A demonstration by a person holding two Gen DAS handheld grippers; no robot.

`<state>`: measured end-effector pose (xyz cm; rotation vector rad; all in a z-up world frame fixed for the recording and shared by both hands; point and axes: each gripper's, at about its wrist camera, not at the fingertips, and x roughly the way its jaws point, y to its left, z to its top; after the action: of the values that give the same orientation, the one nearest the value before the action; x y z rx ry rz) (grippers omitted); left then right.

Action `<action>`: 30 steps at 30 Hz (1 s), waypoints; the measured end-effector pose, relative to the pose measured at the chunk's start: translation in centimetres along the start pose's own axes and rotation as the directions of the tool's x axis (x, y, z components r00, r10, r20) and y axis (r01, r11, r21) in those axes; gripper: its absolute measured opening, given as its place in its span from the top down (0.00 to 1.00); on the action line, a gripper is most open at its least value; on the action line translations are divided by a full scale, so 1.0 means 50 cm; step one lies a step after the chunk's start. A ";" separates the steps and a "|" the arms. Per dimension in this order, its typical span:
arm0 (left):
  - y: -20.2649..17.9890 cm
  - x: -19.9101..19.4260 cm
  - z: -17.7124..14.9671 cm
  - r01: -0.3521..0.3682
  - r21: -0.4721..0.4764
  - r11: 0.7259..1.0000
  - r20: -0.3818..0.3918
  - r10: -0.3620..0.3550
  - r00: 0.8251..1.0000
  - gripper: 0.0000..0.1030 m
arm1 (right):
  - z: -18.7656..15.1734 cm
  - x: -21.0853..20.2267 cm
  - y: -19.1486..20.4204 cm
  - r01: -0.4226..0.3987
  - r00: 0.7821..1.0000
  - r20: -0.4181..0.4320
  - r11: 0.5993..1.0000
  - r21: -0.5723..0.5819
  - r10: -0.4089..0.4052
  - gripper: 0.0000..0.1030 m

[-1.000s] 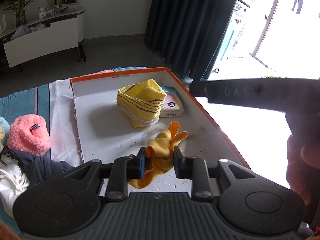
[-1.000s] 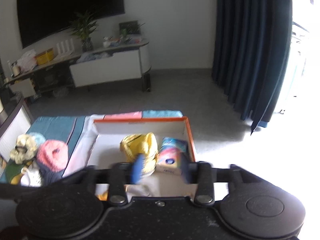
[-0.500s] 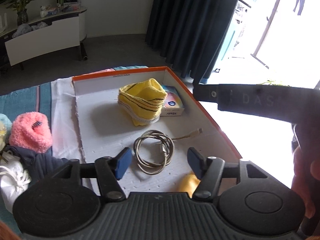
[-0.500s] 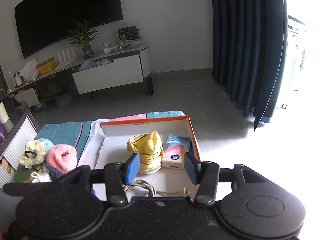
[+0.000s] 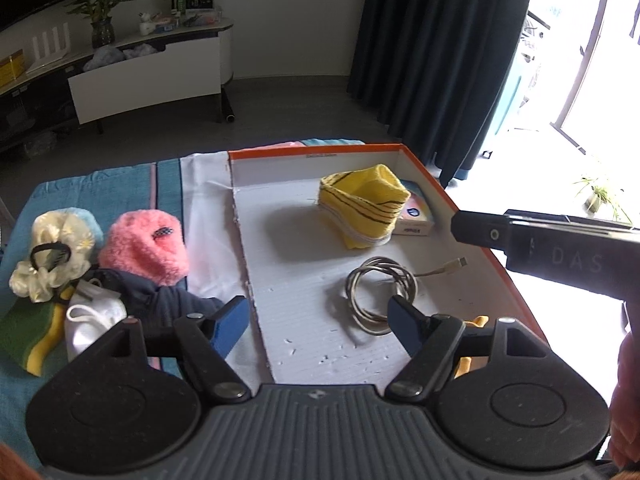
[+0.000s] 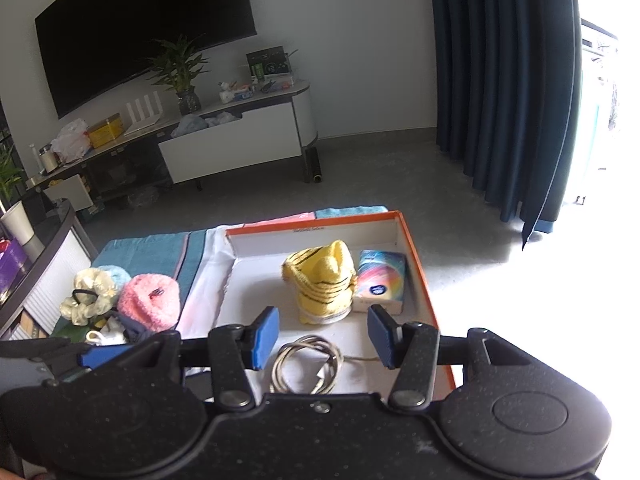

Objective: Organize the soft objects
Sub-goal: 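Open the right tool to drop the cable in the box while the left tool releases the yellow cloth, then withdraw both tools from the box back toward the remaining soft items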

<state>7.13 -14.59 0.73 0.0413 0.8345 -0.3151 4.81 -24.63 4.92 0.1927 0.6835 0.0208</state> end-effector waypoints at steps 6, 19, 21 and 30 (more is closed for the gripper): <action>0.025 -0.018 -0.007 -0.023 -0.027 0.999 0.009 0.024 1.000 0.25 | -0.010 0.005 0.028 -0.023 1.000 -0.014 1.000 -0.017 0.023 0.41; 0.094 -0.049 -0.024 -0.064 -0.094 0.994 0.016 0.066 0.998 0.25 | -0.025 0.026 0.095 -0.080 0.996 -0.050 0.996 -0.042 0.077 0.41; 0.105 -0.052 -0.025 -0.068 -0.104 0.992 0.016 0.070 0.997 0.25 | -0.027 0.030 0.106 -0.088 0.995 -0.055 0.995 -0.049 0.085 0.41; 0.176 -0.075 -0.036 -0.099 -0.161 0.982 0.012 0.102 0.995 0.25 | -0.033 0.054 0.167 -0.132 0.989 -0.082 0.988 -0.078 0.126 0.41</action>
<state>6.04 -4.97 1.51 -0.0697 0.8326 -0.1527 6.23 -15.91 3.52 0.1559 0.7449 0.1817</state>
